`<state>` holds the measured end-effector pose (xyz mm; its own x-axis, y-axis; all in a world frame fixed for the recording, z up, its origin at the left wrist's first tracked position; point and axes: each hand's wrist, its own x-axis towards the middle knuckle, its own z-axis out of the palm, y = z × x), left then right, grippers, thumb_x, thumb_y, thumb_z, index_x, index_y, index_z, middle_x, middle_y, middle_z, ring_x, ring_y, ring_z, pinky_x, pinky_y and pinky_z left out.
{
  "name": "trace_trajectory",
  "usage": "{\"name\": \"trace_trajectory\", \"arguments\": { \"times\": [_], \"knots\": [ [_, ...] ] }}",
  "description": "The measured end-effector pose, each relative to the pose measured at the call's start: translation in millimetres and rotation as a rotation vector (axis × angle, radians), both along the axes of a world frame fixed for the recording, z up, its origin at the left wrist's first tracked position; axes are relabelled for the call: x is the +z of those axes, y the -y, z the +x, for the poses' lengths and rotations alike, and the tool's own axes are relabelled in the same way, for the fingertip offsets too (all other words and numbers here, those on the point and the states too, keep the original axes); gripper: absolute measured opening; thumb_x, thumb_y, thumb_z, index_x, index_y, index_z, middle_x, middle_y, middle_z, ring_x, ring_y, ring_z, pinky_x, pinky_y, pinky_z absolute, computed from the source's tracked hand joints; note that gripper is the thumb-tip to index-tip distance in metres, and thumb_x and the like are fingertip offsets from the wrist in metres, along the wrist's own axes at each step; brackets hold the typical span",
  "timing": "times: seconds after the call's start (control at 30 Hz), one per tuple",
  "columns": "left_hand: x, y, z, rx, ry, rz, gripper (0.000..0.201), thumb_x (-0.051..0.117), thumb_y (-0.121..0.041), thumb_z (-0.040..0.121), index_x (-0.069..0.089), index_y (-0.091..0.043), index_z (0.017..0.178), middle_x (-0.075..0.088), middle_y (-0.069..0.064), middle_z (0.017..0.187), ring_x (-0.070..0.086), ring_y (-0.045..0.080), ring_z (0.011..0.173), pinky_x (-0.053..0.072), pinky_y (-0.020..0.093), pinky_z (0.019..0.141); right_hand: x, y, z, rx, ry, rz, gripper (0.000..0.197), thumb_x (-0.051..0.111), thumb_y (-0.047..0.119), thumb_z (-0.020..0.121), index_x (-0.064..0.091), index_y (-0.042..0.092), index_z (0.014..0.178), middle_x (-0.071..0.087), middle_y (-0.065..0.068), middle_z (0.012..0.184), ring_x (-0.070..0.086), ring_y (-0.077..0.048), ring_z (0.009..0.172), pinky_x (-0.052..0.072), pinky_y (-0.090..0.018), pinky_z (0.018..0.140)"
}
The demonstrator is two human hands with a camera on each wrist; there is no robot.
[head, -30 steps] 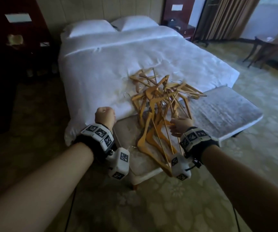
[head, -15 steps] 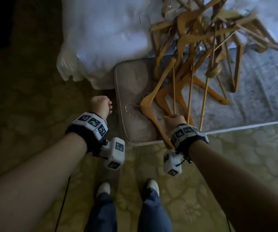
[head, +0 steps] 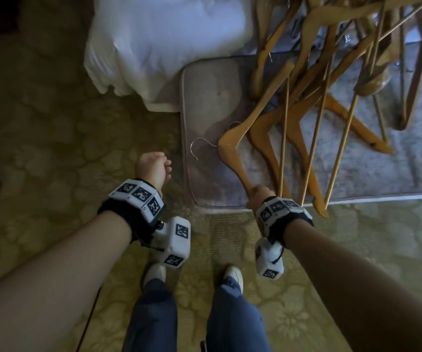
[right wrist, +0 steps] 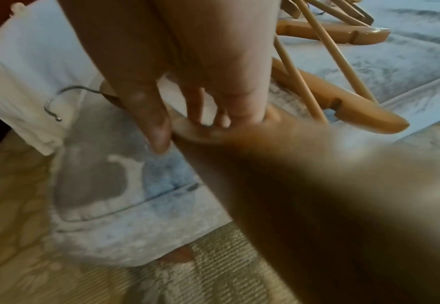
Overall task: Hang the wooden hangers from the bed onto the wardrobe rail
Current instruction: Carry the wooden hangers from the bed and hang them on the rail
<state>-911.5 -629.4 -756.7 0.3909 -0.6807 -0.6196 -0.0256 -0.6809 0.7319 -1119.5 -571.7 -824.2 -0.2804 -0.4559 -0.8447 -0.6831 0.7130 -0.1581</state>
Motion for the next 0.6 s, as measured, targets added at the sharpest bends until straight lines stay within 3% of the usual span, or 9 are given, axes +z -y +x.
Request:
{"name": "trace_trajectory", "arguments": {
  "times": [0.1, 0.2, 0.3, 0.33, 0.4, 0.43, 0.5, 0.6],
  "knots": [
    [34.7, 6.7, -2.1, -0.002, -0.006, -0.037, 0.022, 0.046, -0.002, 0.093, 0.052, -0.019, 0.079, 0.054, 0.000, 0.070, 0.049, 0.008, 0.056, 0.039, 0.011, 0.040, 37.0, 11.7, 1.6, 0.114, -0.013, 0.026, 0.037, 0.053, 0.024, 0.094, 0.050, 0.007, 0.126, 0.048, -0.016, 0.133, 0.042, -0.032, 0.126, 0.035, -0.041, 0.107],
    [81.4, 15.5, -5.6, 0.003, -0.027, -0.089, 0.022, 0.046, -0.003, 0.093, 0.051, -0.020, 0.080, 0.054, -0.001, 0.070, 0.049, 0.008, 0.056, 0.041, 0.013, 0.044, 93.6, 23.1, -1.6, 0.122, 0.057, -0.039, 0.037, 0.058, 0.025, 0.091, 0.054, 0.007, 0.123, 0.056, -0.012, 0.123, 0.053, -0.028, 0.115, 0.043, -0.037, 0.099],
    [132.7, 20.2, -6.4, 0.017, -0.030, -0.147, 0.017, 0.045, -0.004, 0.093, 0.052, -0.017, 0.085, 0.054, -0.001, 0.071, 0.049, 0.008, 0.058, 0.040, 0.018, 0.051, 158.3, 35.7, -4.3, -0.043, 0.204, -0.220, 0.025, 0.064, 0.017, 0.085, 0.061, 0.005, 0.107, 0.063, -0.010, 0.092, 0.061, -0.023, 0.083, 0.054, -0.033, 0.079],
    [149.8, 19.2, -6.1, 0.018, -0.034, -0.166, 0.013, 0.045, -0.005, 0.093, 0.052, -0.015, 0.090, 0.054, -0.001, 0.072, 0.049, 0.009, 0.059, 0.040, 0.019, 0.053, 183.4, 39.0, -3.4, -0.113, 0.249, -0.270, 0.022, 0.065, 0.013, 0.083, 0.062, 0.003, 0.102, 0.065, -0.009, 0.077, 0.063, -0.021, 0.069, 0.057, -0.030, 0.067],
    [178.0, 19.2, -4.8, 0.019, -0.042, -0.201, 0.010, 0.045, -0.005, 0.093, 0.053, -0.012, 0.096, 0.054, 0.001, 0.072, 0.048, 0.011, 0.059, 0.040, 0.022, 0.054, 226.5, 44.7, -0.4, -0.181, 0.321, -0.322, 0.019, 0.065, 0.011, 0.083, 0.062, 0.000, 0.099, 0.062, -0.001, 0.046, 0.060, -0.011, 0.041, 0.048, -0.017, 0.040],
    [197.5, 17.9, -2.1, 0.027, -0.042, -0.221, 0.010, 0.046, -0.005, 0.092, 0.054, -0.012, 0.093, 0.054, 0.002, 0.072, 0.048, 0.011, 0.058, 0.040, 0.022, 0.053, 250.8, 45.8, 2.7, -0.178, 0.347, -0.355, 0.020, 0.065, 0.011, 0.084, 0.062, -0.001, 0.099, 0.058, 0.003, 0.038, 0.056, -0.006, 0.033, 0.044, -0.014, 0.035],
    [238.7, 12.1, 5.5, 0.037, -0.056, -0.255, 0.011, 0.046, -0.006, 0.092, 0.054, -0.012, 0.087, 0.054, 0.002, 0.072, 0.048, 0.012, 0.057, 0.039, 0.022, 0.053, 298.2, 44.1, 15.6, -0.158, 0.404, -0.425, 0.019, 0.064, 0.012, 0.085, 0.062, -0.002, 0.097, 0.060, 0.002, 0.044, 0.055, -0.004, 0.033, 0.044, -0.013, 0.035],
    [295.3, 4.8, 24.1, 0.046, -0.065, -0.328, 0.009, 0.049, -0.008, 0.091, 0.056, -0.015, 0.092, 0.057, 0.003, 0.076, 0.052, 0.014, 0.064, 0.045, 0.024, 0.059, 361.4, 39.8, 45.4, -0.100, 0.506, -0.554, 0.007, 0.062, 0.012, 0.086, 0.059, 0.007, 0.082, 0.060, -0.003, 0.066, 0.058, -0.009, 0.050, 0.046, -0.013, 0.040]
  ]
}}
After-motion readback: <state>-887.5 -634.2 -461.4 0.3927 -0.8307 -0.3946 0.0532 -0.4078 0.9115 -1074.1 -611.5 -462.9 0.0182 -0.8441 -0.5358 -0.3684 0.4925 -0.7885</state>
